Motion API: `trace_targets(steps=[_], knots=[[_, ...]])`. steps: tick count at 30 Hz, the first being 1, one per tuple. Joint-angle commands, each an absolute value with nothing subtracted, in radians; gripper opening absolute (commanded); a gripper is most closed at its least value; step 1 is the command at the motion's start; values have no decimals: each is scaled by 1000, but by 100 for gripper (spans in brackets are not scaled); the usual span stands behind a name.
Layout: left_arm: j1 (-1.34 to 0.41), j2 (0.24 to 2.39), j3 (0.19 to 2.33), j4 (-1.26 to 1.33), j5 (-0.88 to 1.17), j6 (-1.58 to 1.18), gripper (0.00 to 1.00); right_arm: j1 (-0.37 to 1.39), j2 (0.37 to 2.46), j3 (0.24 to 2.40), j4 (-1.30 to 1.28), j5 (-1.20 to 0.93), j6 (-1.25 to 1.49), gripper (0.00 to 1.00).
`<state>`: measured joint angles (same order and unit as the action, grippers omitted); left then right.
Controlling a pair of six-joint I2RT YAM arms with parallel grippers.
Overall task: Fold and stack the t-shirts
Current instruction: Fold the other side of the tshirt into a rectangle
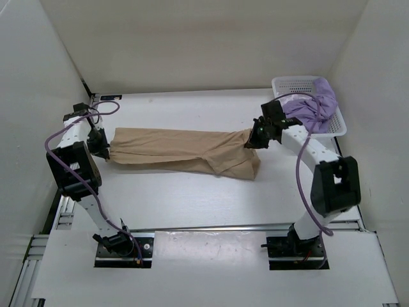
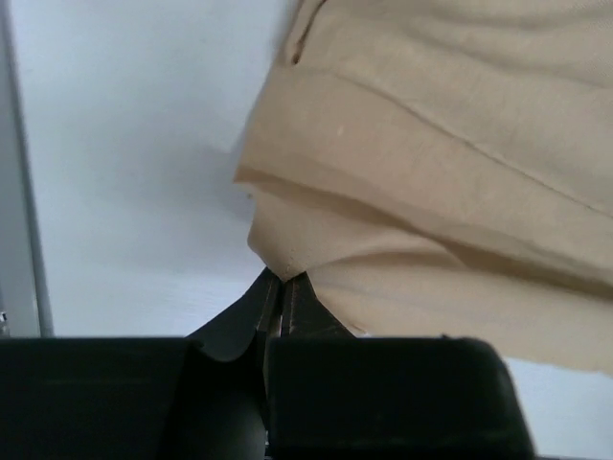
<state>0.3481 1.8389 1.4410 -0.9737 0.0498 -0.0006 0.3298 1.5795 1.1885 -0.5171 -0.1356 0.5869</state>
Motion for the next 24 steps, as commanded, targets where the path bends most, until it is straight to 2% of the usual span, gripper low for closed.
trace_targets(steps=[1, 8, 13, 14, 15, 17, 19, 21, 24], knots=[[336, 1917, 1552, -1031, 58, 0, 10, 291, 1695, 1345, -558, -176, 485, 0], [327, 2069, 1726, -1062, 87, 0, 10, 232, 1942, 1549, -617, -236, 456, 0], [318, 2152, 1818, -1071, 112, 0, 13, 212, 2023, 1635, -629, -249, 456, 0], [318, 2163, 1839, -1071, 112, 0, 18, 212, 2049, 1647, -629, -249, 456, 1], [318, 2181, 1848, -1059, 121, 0, 20, 212, 2062, 1676, -629, -249, 456, 7], [318, 2191, 1882, -1031, 121, 0, 24, 212, 2098, 1709, -640, -249, 456, 10], [318, 2218, 1911, -1022, 91, 0, 42, 212, 2117, 1733, -664, -239, 456, 17], [318, 2238, 1966, -1011, 91, 0, 52, 212, 2117, 1747, -664, -225, 446, 23], [318, 2229, 1989, -997, 64, 0, 70, 212, 2092, 1747, -675, -204, 437, 27]])
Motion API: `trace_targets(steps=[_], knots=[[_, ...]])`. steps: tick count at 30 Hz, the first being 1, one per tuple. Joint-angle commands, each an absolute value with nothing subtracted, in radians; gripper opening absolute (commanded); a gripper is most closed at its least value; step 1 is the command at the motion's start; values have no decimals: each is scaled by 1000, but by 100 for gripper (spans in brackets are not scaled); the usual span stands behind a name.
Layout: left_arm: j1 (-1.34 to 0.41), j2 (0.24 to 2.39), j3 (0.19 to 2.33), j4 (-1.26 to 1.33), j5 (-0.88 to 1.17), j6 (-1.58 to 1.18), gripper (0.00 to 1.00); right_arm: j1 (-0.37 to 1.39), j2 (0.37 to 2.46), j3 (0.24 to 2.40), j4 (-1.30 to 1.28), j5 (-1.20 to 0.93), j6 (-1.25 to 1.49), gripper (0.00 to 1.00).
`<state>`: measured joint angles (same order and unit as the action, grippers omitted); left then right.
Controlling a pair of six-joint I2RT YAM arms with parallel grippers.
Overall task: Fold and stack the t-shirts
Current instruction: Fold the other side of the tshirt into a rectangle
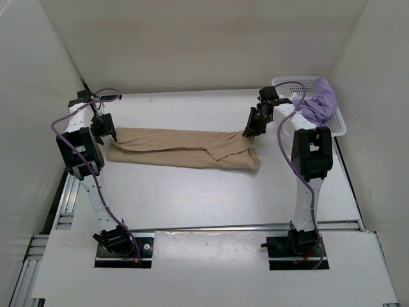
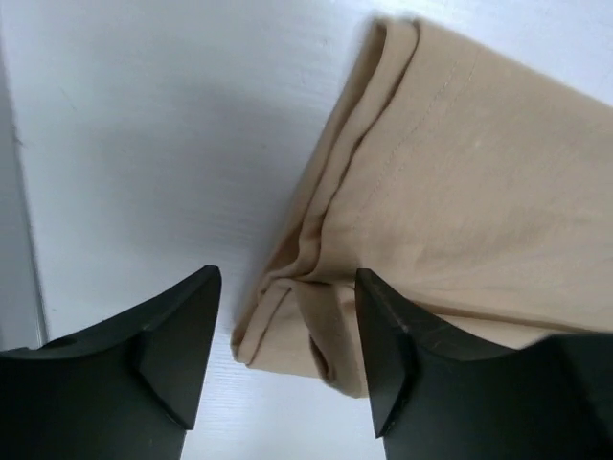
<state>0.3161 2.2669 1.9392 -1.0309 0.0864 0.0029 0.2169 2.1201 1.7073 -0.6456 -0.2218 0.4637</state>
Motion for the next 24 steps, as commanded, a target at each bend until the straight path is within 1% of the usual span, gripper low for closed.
trace_targets(steps=[1, 2, 3, 4, 7, 12, 16, 20, 22, 23, 24], knots=[[318, 2208, 1980, -988, 52, 0, 72, 212, 2070, 1732, -675, -195, 437, 28], [318, 2194, 1970, -968, 52, 0, 75, 212, 2056, 1708, -675, -195, 437, 28], [318, 2180, 1941, -959, 52, 0, 75, 212, 2042, 1694, -675, -186, 428, 30], [318, 2151, 1924, -959, 52, 0, 76, 212, 2014, 1678, -675, -186, 428, 38], [308, 2082, 1829, -902, 12, 0, 76, 212, 1956, 1605, -684, -186, 428, 42], [276, 1985, 1689, -850, -46, 0, 76, 212, 1827, 1454, -684, -172, 428, 42], [230, 1904, 1609, -773, -126, 0, 72, 212, 1747, 1353, -684, -158, 446, 43], [207, 1882, 1609, -762, -183, 0, 71, 212, 1710, 1281, -684, -158, 469, 43], [196, 1882, 1609, -762, -193, 0, 69, 222, 1697, 1246, -675, -158, 479, 41], [196, 1873, 1595, -762, -193, 0, 68, 222, 1697, 1236, -675, -158, 479, 37], [183, 1873, 1586, -762, -184, 0, 65, 222, 1697, 1221, -675, -158, 479, 36]])
